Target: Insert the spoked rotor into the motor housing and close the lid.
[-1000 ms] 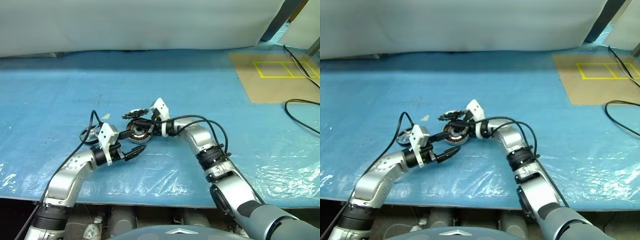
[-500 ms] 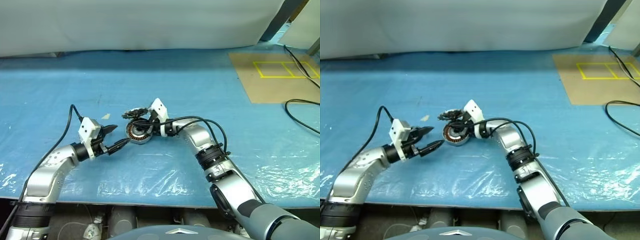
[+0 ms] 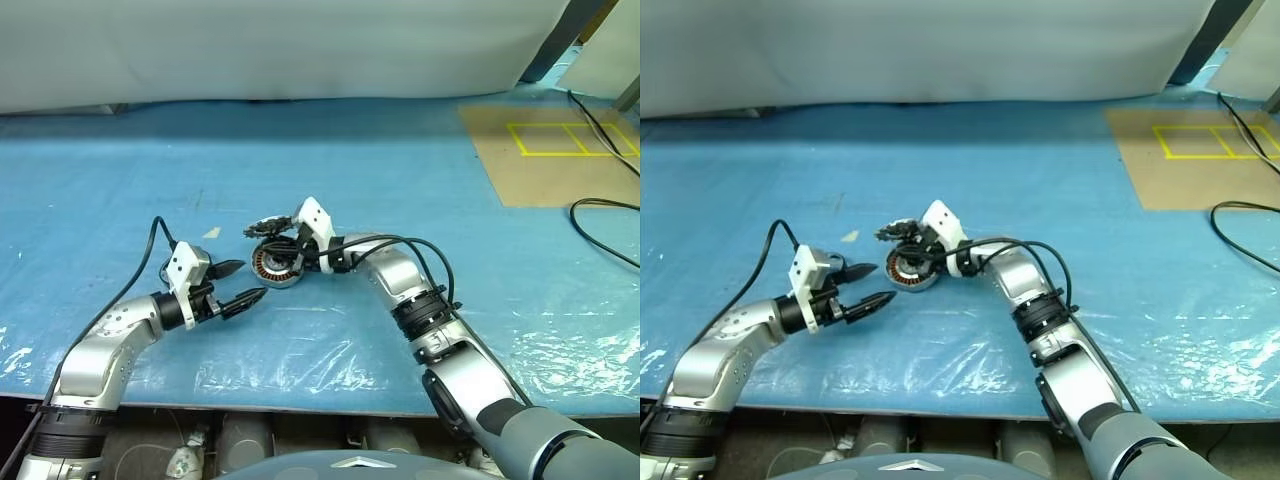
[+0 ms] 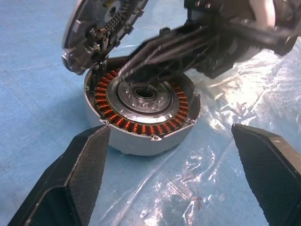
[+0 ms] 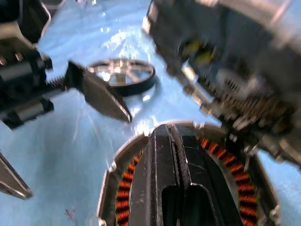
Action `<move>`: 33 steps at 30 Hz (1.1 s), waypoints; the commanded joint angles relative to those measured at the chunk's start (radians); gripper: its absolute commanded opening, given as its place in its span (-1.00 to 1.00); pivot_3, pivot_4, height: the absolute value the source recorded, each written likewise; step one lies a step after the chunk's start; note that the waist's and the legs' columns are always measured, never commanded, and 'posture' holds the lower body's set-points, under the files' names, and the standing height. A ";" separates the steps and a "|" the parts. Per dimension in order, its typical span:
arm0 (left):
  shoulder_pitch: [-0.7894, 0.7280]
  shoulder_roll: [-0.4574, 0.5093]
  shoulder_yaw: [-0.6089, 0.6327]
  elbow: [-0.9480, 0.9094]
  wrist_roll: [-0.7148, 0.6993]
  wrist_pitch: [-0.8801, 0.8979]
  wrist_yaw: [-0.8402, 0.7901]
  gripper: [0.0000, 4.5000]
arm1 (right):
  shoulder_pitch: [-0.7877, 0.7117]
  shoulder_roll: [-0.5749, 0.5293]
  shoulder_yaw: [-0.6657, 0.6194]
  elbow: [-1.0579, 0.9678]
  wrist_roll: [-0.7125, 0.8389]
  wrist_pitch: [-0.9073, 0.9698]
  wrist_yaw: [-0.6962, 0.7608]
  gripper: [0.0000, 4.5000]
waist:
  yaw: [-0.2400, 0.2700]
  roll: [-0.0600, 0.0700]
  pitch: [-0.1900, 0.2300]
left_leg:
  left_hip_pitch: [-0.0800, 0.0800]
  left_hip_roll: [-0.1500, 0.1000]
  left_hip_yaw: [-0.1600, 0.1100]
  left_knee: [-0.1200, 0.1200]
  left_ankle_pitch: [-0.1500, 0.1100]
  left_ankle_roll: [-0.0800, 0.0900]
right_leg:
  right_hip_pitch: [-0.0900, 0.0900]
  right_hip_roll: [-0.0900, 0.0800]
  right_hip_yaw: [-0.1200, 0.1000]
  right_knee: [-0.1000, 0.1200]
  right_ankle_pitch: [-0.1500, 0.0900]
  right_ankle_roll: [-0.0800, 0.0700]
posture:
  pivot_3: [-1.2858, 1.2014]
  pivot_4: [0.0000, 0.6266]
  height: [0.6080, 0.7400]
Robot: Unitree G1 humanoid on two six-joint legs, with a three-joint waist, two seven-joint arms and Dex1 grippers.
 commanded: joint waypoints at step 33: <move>-0.011 -0.023 -0.018 -0.027 0.019 -0.024 0.017 0.94 | -0.005 -0.009 0.009 0.039 -0.041 -0.051 -0.005 -0.99 | 0.000 0.000 0.000 | 0.000 0.000 0.000 0.000 0.000 0.000 | 0.000 0.000 0.000 0.000 0.000 0.000 | 0.03 -0.52 1.00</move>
